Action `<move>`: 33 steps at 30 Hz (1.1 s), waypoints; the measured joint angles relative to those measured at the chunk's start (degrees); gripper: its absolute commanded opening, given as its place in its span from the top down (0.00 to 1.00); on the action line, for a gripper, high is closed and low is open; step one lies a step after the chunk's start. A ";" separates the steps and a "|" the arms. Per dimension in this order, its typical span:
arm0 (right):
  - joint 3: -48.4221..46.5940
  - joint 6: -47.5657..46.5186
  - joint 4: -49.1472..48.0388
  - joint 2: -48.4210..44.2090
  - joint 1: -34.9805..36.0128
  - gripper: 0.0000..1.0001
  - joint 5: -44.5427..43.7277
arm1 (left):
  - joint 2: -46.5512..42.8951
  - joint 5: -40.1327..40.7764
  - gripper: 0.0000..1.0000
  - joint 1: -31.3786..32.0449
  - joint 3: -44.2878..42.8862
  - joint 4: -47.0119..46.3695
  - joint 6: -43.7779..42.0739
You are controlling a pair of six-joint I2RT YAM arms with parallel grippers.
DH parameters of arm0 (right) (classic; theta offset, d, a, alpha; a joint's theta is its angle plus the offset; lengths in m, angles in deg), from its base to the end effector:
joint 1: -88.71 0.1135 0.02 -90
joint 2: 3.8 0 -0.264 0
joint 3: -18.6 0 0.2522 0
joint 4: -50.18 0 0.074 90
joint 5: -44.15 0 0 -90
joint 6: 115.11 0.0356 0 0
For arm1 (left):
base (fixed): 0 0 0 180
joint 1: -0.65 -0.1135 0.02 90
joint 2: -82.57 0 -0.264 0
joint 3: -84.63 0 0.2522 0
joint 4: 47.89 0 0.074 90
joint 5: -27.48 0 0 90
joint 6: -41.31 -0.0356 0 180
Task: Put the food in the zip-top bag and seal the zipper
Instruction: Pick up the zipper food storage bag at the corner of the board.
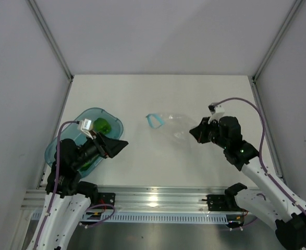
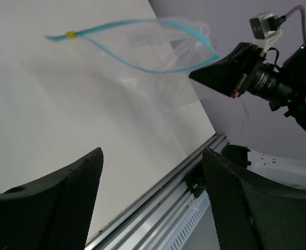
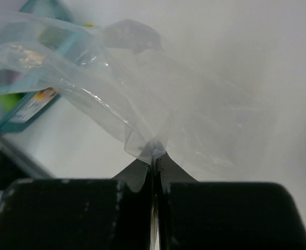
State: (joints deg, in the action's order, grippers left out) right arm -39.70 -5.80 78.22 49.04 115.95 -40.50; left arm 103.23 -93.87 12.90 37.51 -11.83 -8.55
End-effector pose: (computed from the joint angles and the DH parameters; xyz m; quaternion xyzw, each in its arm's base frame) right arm 0.1875 0.1003 0.3059 -0.0833 0.8272 0.2547 0.4939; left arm 0.0955 -0.0397 0.3016 -0.0080 0.7557 -0.4595 0.4665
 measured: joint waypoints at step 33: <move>13.86 17.77 2.01 -17.86 4.76 1.00 39.76 | 2.01 -13.60 0.39 6.93 -4.72 2.40 -14.01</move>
State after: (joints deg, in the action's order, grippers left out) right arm -25.84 11.97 80.23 31.18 120.72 -0.74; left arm 105.25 -107.47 19.83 32.79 -9.42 -22.56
